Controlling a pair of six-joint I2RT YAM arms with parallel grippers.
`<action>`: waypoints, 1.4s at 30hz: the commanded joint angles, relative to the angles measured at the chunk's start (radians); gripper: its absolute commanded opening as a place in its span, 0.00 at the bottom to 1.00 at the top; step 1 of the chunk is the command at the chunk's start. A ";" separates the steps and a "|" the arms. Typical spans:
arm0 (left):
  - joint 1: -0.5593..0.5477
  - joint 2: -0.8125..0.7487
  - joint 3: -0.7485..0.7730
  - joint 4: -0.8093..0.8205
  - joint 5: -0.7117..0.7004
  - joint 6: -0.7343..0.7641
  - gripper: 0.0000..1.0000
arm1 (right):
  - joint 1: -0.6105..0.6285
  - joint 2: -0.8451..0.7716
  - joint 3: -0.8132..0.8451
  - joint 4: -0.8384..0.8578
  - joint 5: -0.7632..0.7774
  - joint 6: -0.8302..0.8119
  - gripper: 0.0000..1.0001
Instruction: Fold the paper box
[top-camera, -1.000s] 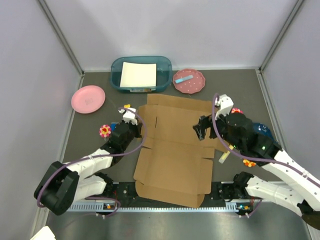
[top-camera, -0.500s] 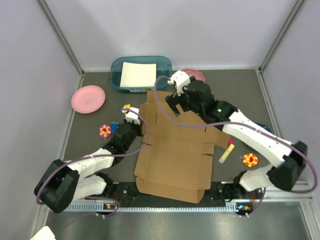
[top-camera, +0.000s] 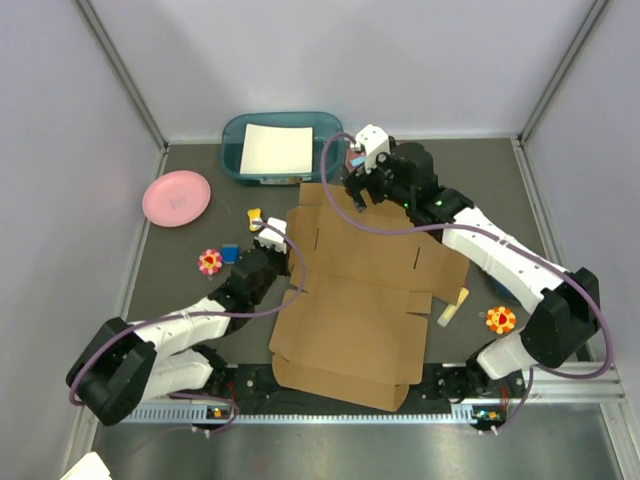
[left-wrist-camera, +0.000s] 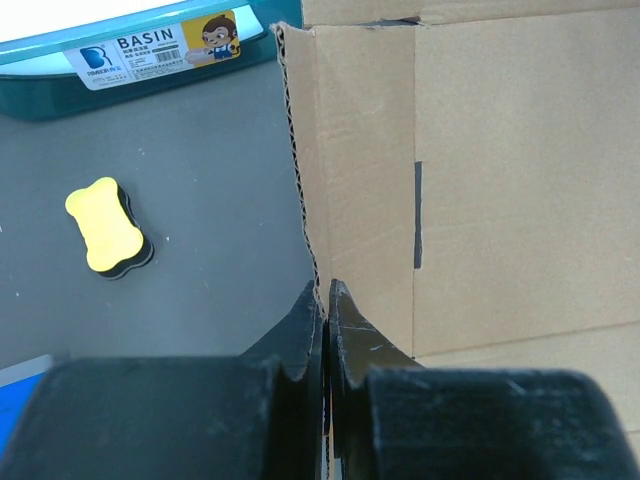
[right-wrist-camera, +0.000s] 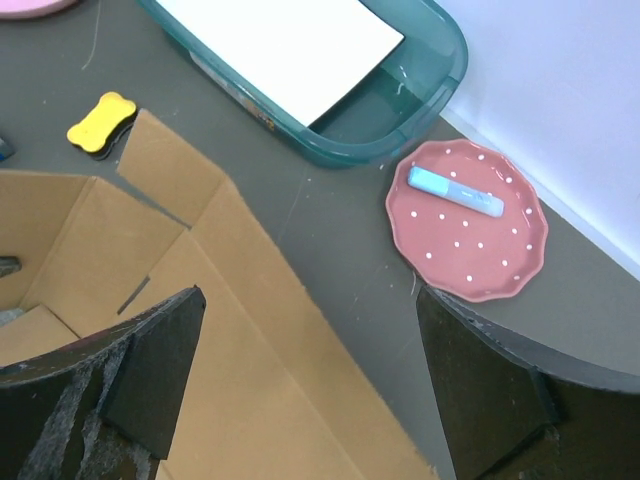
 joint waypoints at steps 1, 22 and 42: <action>-0.014 -0.023 0.000 0.041 -0.016 0.019 0.00 | -0.060 0.040 0.016 0.069 -0.183 0.033 0.88; -0.027 -0.036 -0.012 0.055 -0.033 0.013 0.00 | -0.067 0.227 0.082 0.032 -0.275 0.035 0.57; -0.027 -0.040 0.155 -0.274 -0.070 -0.082 0.44 | -0.020 0.121 -0.050 0.076 -0.107 0.055 0.00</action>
